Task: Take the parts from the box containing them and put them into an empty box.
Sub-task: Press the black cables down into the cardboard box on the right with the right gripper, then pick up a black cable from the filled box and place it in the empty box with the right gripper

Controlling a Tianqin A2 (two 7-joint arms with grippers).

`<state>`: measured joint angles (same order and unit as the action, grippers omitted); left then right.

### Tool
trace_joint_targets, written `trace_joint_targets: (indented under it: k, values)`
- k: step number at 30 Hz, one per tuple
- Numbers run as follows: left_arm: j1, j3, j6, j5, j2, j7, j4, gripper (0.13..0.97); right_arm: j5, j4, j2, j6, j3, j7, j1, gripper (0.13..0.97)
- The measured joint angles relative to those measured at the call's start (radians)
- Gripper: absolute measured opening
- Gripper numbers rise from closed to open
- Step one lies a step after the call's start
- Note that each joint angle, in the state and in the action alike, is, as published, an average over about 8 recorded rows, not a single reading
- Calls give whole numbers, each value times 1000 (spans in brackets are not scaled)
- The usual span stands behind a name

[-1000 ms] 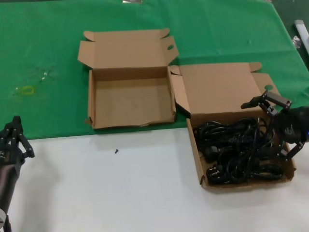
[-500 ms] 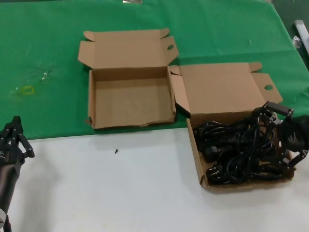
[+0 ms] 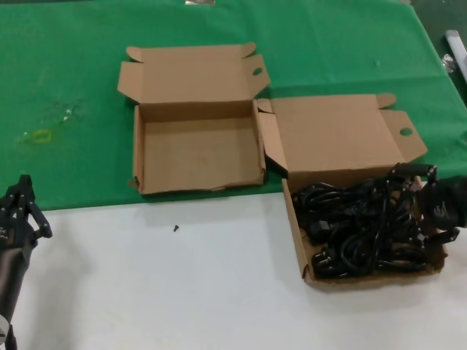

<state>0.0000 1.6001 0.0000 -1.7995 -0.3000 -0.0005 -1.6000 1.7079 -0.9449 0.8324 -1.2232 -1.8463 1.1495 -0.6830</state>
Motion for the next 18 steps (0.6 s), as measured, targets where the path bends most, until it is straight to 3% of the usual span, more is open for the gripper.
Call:
trace_joint_targets:
  k: [4, 12, 18]
  values:
    - [0, 0, 0, 0, 0, 0, 0, 142, 0, 4, -5, 1, -1, 6, -1, 710]
    - [0, 0, 0, 0, 0, 0, 0, 142, -2, 12, -11, 1, -4, 16, -3, 491]
    - [0, 0, 0, 0, 0, 0, 0, 142, -4, 17, -14, 2, -6, 18, -11, 376]
